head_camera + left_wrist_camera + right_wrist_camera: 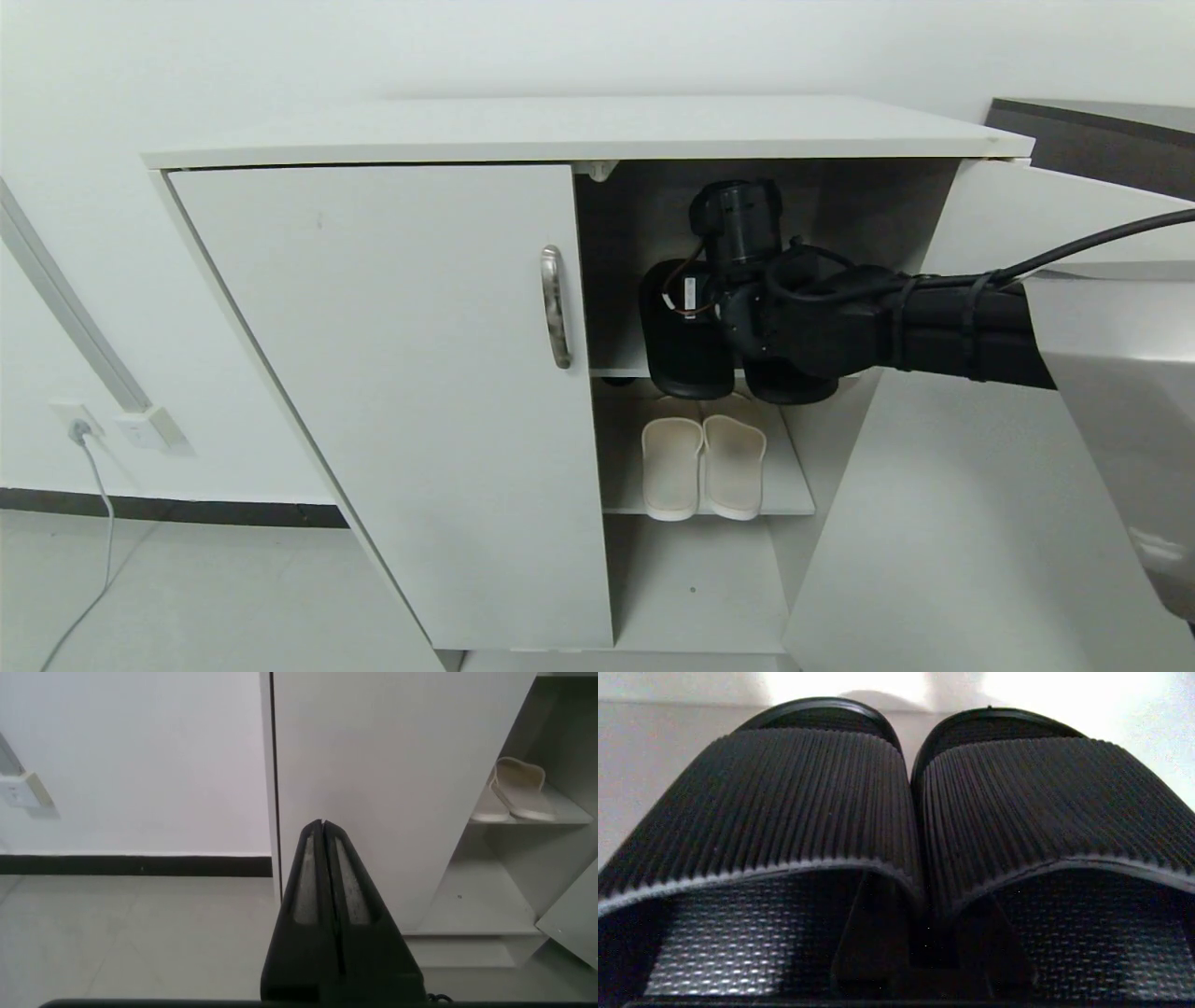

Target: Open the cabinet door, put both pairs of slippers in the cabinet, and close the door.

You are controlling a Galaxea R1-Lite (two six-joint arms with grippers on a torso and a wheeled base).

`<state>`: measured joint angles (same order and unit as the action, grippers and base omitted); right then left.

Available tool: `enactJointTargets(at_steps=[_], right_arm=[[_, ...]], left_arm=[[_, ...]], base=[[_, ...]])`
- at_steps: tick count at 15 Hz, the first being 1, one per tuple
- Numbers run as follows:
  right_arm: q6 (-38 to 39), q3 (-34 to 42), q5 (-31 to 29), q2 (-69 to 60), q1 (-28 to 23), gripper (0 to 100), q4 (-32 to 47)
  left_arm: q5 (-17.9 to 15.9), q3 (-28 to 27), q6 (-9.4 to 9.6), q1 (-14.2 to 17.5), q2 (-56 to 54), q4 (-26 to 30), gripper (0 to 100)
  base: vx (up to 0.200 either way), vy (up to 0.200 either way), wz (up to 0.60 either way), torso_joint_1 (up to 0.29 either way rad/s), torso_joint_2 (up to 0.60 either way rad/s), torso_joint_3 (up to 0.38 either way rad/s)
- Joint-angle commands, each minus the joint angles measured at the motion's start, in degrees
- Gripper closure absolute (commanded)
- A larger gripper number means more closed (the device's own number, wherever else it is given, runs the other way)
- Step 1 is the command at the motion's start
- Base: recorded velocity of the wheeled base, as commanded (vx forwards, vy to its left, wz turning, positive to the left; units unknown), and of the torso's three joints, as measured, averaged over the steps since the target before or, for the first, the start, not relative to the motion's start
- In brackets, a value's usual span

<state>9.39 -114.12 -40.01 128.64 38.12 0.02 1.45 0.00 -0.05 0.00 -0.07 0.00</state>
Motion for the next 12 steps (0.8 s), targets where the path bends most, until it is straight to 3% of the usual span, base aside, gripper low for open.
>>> enactJointTargets(at_steps=[1,12], right_arm=[[0.0,-0.5,0.4,1.7,-0.5,100,0.1],[0.0,-0.5,1.0,2.3,-1.3,100,-0.3]], left_arm=[[0.0,0.0,-0.04,0.0,0.1,0.0,100],[0.1,0.0,-0.21,0.0,0.1,0.0,100]], base=[[0.0,0.0,0.0,0.0,0.0,0.0],[0.0,0.0,0.0,0.0,0.0,0.0]])
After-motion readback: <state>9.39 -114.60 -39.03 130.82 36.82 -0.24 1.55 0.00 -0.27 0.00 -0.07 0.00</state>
